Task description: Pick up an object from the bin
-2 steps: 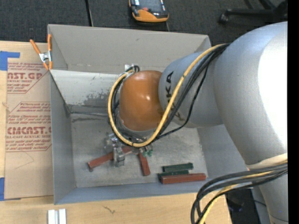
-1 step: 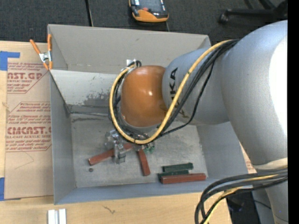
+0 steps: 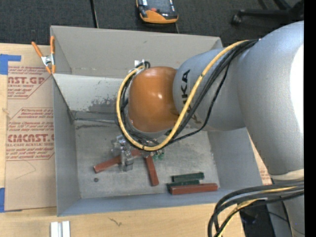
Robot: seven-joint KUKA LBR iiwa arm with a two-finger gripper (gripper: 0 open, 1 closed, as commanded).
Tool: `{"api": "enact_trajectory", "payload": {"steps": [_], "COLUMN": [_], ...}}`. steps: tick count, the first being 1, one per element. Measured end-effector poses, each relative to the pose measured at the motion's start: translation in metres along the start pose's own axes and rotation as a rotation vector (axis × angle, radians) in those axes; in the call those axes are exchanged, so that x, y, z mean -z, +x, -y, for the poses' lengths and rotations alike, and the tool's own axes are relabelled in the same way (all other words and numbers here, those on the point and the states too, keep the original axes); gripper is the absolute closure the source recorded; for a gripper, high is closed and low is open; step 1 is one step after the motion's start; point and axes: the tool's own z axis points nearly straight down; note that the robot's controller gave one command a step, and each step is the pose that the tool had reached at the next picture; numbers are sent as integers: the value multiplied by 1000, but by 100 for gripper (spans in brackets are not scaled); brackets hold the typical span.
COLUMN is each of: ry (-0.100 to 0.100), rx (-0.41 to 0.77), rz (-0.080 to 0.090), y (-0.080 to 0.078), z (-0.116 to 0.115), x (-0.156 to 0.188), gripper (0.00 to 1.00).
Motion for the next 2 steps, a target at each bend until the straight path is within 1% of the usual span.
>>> {"api": "enact_trajectory", "payload": {"steps": [1,2], "ry": [0,-1], "rx": [0,0], "rz": [-8,-7], "y": [2,2], "z": [0,0], "x": [9,31], "gripper": [100,100]}}
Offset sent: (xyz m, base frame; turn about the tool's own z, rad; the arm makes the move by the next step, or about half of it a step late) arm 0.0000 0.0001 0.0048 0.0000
